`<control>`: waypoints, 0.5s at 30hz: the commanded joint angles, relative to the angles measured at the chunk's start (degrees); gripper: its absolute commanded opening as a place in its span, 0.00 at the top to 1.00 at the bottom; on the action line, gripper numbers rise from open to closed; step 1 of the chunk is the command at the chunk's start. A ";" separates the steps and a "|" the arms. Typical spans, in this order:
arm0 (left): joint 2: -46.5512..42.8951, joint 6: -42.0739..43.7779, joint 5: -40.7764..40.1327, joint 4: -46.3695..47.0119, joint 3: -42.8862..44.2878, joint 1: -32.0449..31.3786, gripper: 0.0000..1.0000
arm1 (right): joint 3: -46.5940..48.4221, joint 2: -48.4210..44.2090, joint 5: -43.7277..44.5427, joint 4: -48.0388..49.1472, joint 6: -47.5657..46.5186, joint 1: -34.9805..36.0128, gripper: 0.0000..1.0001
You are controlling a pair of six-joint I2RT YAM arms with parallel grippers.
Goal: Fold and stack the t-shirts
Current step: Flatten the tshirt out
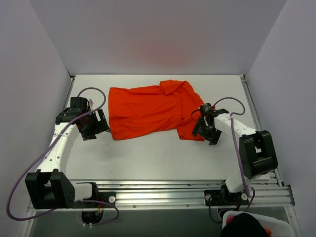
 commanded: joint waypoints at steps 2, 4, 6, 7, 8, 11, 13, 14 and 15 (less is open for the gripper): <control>-3.07 -0.04 1.42 0.74 -0.12 0.05 0.13 | 3.72 4.45 2.44 2.05 -0.82 0.18 0.25; -3.42 0.22 1.33 0.13 -0.29 0.05 0.13 | 4.78 5.77 2.79 2.14 -1.52 0.18 0.25; -3.95 0.48 1.24 -0.40 -0.55 0.05 0.13 | 5.84 7.36 3.23 2.14 -1.79 0.09 0.26; -4.21 0.48 1.07 -0.57 -0.82 0.05 0.14 | 5.93 7.71 3.50 2.23 -1.88 0.09 0.26; -4.56 0.48 0.98 -0.49 -0.91 0.05 0.14 | 6.01 8.23 3.85 2.40 -2.05 0.01 0.27; -5.35 0.13 1.07 -0.49 -1.52 0.05 0.14 | 5.66 9.38 4.38 3.02 -2.58 -0.17 0.27; -5.44 0.04 1.07 -0.32 -1.61 0.05 0.14 | 5.14 9.82 4.55 3.28 -2.76 -0.35 0.28; -5.53 -0.04 0.98 -0.23 -1.78 0.05 0.14 | 4.88 10.00 4.81 3.37 -2.84 -0.35 0.30; -5.53 -0.13 0.98 -0.22 -1.87 0.05 0.14 | 4.61 10.00 4.82 3.46 -2.93 -0.43 0.32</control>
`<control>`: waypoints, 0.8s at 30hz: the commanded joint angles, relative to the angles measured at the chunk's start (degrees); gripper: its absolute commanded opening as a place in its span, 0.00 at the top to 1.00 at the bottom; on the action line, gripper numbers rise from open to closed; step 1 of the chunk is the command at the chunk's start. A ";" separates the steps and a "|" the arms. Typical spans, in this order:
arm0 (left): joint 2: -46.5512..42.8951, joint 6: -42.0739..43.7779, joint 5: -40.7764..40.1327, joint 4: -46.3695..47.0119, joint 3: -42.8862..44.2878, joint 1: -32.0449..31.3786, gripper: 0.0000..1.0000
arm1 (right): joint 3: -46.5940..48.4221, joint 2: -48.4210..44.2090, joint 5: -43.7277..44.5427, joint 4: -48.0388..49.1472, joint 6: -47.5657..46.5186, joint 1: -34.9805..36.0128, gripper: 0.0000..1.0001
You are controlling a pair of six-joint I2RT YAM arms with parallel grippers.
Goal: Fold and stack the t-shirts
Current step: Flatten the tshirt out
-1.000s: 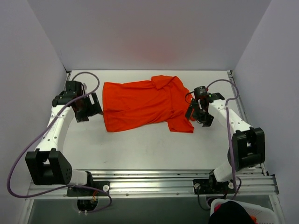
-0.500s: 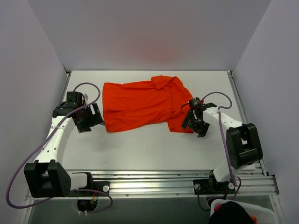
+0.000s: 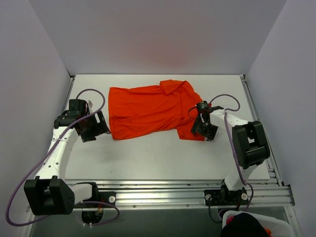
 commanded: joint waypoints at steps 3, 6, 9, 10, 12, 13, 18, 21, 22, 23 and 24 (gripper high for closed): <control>-1.42 -0.31 0.12 0.69 -0.52 0.05 0.15 | -1.19 0.01 2.35 -0.69 -0.81 -0.50 0.48; -1.25 -0.83 -0.31 0.96 -0.87 0.05 0.17 | -3.03 -0.61 2.00 0.01 -0.64 -0.41 0.72; -0.90 -1.89 -0.75 1.48 -1.48 0.05 0.21 | -4.44 -0.43 1.73 0.45 -0.72 -0.50 0.94; -0.81 -2.76 -0.76 1.92 -1.75 0.05 0.22 | -4.62 -0.35 1.73 0.45 -0.90 -0.50 1.00; -0.37 -3.82 -0.93 2.62 -2.45 0.05 0.25 | -4.53 -0.08 1.64 0.54 -0.99 -0.50 1.00; -0.19 -5.13 -0.93 2.98 -3.24 0.05 0.27 | -4.44 0.01 1.64 0.54 -1.25 -0.50 1.00; 1.73 -9.62 -0.58 7.00 -6.58 -0.38 0.29 | -3.13 0.71 1.12 0.45 -2.04 -0.50 1.00; 4.62 -12.25 -0.58 10.35 -9.48 -1.96 0.25 | -2.43 1.15 0.77 0.10 -2.39 -0.50 1.00; 5.51 -13.22 -0.84 11.06 -10.01 -2.49 0.23 | -2.16 1.32 0.68 -0.07 -2.57 -0.50 1.00; 7.26 -13.66 -1.80 11.67 -10.71 -3.02 0.21 | -1.90 1.50 0.68 -0.34 -2.92 -0.50 1.00; 8.06 -14.19 -2.07 13.33 -10.98 -3.81 0.21 | -1.37 1.50 0.68 -0.51 -3.10 -0.50 1.00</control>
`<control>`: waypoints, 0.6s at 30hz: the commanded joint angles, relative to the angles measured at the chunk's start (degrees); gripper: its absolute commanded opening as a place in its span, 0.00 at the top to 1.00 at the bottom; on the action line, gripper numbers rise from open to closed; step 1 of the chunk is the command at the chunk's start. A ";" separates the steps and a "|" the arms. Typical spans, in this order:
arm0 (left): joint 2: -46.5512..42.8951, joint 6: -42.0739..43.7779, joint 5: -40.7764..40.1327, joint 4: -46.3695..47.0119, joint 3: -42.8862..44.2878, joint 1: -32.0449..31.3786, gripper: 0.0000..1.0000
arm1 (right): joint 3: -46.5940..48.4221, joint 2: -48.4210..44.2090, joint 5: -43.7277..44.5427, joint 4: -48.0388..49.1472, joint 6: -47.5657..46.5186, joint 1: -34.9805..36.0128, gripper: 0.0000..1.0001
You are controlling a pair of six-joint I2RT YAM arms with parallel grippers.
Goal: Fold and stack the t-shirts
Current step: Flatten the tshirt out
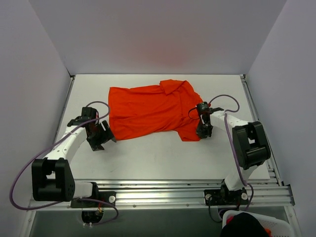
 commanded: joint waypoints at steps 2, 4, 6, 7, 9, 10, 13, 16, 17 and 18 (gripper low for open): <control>4.11 -4.32 -1.24 8.28 -1.62 -2.02 0.19 | 1.65 2.22 1.07 -4.51 -1.81 -0.54 1.00; 5.43 -4.85 -1.42 10.66 -1.45 -2.11 0.19 | 2.53 2.57 1.16 -4.87 -2.42 -0.55 1.00; 7.37 -4.93 -1.77 12.50 -0.67 -2.20 0.19 | 3.14 2.75 1.16 -5.40 -3.04 -0.63 1.00; 7.98 -5.02 -2.03 12.95 -0.40 -2.20 0.19 | 3.58 2.84 1.16 -5.48 -3.21 -0.63 1.00; 10.17 -5.20 -2.73 14.00 0.56 -2.29 0.19 | 3.94 3.10 1.25 -6.01 -3.56 -0.72 1.00; 10.80 -5.29 -3.09 14.27 0.92 -2.29 0.19 | 4.29 3.10 1.25 -6.10 -3.83 -0.72 1.00; 13.26 -5.73 -3.79 15.32 1.88 -2.38 0.19 | 4.73 3.10 1.33 -6.63 -4.36 -0.90 1.00; 15.37 -6.34 -4.58 16.20 2.59 -2.73 0.20 | 5.61 3.36 1.51 -7.33 -4.97 -0.98 1.00; 16.50 -6.43 -4.58 16.72 2.76 -2.90 0.20 | 6.13 3.45 1.60 -7.59 -5.06 -0.98 1.00; 17.21 -6.78 -4.67 16.90 2.94 -3.08 0.20 | 6.48 3.63 1.60 -7.77 -5.24 -0.98 1.00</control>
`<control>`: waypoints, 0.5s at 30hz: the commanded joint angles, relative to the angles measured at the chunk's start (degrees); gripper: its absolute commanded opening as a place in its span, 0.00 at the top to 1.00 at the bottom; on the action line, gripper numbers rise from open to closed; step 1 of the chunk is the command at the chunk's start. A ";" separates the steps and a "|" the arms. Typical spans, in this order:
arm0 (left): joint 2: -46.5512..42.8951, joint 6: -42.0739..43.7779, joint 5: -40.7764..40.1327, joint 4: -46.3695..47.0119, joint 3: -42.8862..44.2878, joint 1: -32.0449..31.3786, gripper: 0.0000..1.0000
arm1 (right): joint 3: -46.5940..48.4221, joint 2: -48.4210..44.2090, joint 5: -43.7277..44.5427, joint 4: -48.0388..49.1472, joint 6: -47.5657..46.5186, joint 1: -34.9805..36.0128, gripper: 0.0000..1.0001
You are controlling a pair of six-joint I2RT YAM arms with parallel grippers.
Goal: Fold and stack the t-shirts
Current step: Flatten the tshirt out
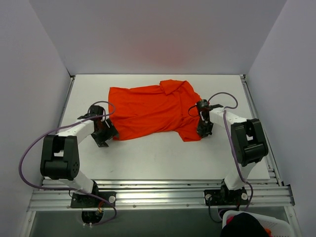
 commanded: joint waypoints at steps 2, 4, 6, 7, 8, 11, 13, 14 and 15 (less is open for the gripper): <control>3.01 -1.65 -1.79 3.99 3.51 -0.89 0.22 | 2.84 1.14 1.71 -4.36 -1.87 -0.42 1.00; 4.33 -2.00 -1.96 4.34 4.30 -1.24 0.24 | 3.72 1.66 1.80 -4.80 -2.40 -0.42 1.00; 5.04 -2.17 -1.96 4.34 5.00 -1.68 0.25 | 4.68 2.19 1.88 -4.98 -2.75 -0.59 1.00; 5.39 -2.17 -2.05 4.34 5.27 -1.95 0.26 | 4.95 2.46 1.88 -5.07 -2.84 -0.77 1.00; 5.83 -2.26 -2.14 4.34 5.71 -2.12 0.29 | 5.21 2.63 1.97 -5.24 -3.10 -0.77 1.00; 6.53 -2.17 -2.58 4.17 6.24 -2.91 0.40 | 6.26 3.42 1.97 -5.42 -3.37 -1.21 1.00; 6.80 -1.74 -2.58 4.17 6.50 -3.62 0.44 | 6.88 4.13 1.88 -5.42 -3.63 -1.30 1.00; 7.15 -1.65 -2.49 3.99 6.68 -3.71 0.48 | 7.06 4.39 1.80 -5.42 -3.72 -1.38 1.00; 7.32 -1.47 -2.49 3.99 6.68 -3.97 0.51 | 7.23 4.83 1.80 -5.42 -3.81 -1.38 1.00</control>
